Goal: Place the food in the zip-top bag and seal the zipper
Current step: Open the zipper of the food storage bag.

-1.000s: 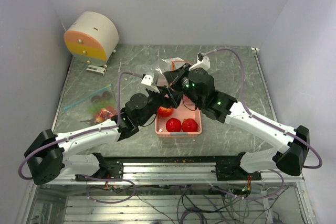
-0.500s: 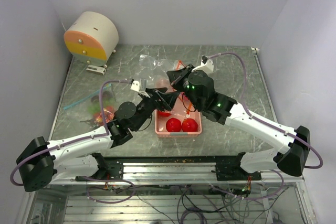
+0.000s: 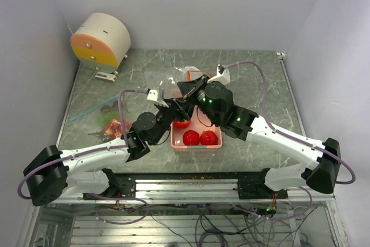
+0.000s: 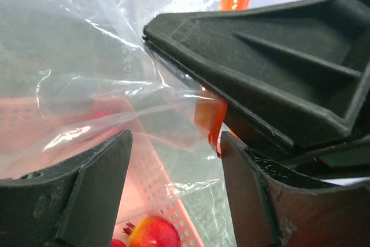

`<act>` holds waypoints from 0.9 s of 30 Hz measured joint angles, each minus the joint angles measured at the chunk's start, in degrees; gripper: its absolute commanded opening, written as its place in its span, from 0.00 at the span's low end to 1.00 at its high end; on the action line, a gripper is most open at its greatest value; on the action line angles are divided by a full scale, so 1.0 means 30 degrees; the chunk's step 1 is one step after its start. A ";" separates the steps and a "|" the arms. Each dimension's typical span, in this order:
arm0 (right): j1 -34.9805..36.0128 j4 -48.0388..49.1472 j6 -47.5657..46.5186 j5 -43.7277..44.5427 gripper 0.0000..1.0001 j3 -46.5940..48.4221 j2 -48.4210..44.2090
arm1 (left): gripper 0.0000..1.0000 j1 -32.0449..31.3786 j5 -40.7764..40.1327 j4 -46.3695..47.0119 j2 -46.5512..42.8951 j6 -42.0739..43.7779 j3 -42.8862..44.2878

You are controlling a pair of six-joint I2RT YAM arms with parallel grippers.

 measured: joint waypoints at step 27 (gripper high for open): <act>0.0809 0.1778 0.2761 -0.0408 0.00 -0.2681 -0.1333 | 0.07 -0.0648 -0.2463 0.3213 0.0029 0.0488 -0.1443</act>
